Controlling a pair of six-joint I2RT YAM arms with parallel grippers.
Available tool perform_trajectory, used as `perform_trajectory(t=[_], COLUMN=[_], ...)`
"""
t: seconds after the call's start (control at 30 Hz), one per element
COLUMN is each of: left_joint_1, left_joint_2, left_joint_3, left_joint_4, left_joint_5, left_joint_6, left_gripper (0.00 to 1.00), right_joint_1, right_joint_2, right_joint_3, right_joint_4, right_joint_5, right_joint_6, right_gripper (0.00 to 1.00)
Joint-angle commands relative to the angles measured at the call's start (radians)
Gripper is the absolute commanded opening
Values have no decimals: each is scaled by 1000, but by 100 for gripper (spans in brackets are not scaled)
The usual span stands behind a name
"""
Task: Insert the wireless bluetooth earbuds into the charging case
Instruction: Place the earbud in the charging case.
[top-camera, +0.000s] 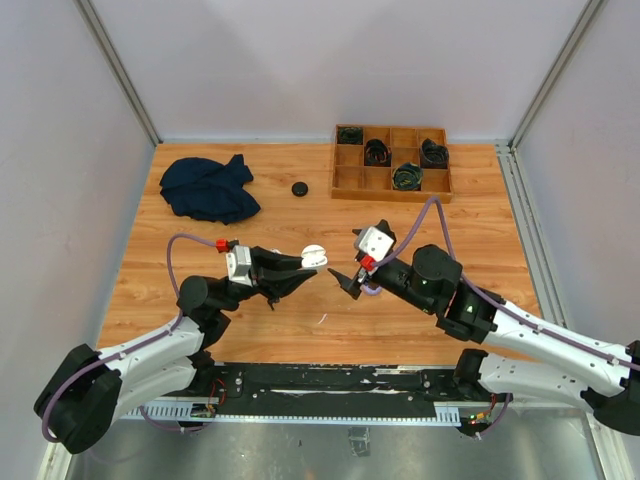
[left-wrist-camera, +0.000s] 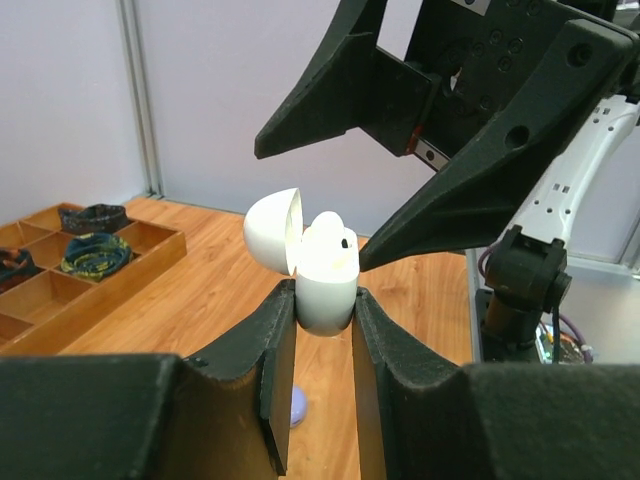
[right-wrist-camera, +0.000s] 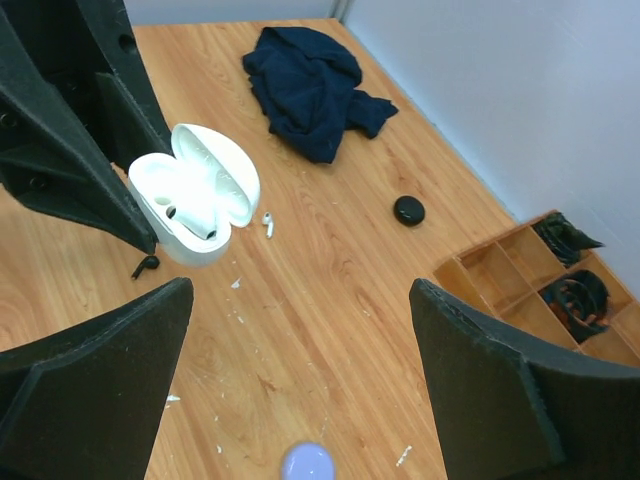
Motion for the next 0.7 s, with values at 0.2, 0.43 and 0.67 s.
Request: perform_trajectory(t=[0.2, 0.43, 0.67], left_joint_1=[-8, -9, -9], left_joint_2=[9, 48, 79], left_joint_3=[-1, 16, 34], left_joint_4=[66, 122, 195], left_joint_5=[32, 45, 72], left_joint_6=[-46, -85, -144], left_gripper=[0, 0, 0], right_joint_1=[-275, -357, -362], right_joint_2=[-48, -24, 22], right_joint_3=[-64, -134, -161], right_joint_4=[62, 224, 376], right_joint_5=[-526, -759, -839], right_joint_6=[199, 253, 289], right_gripper=[88, 80, 69])
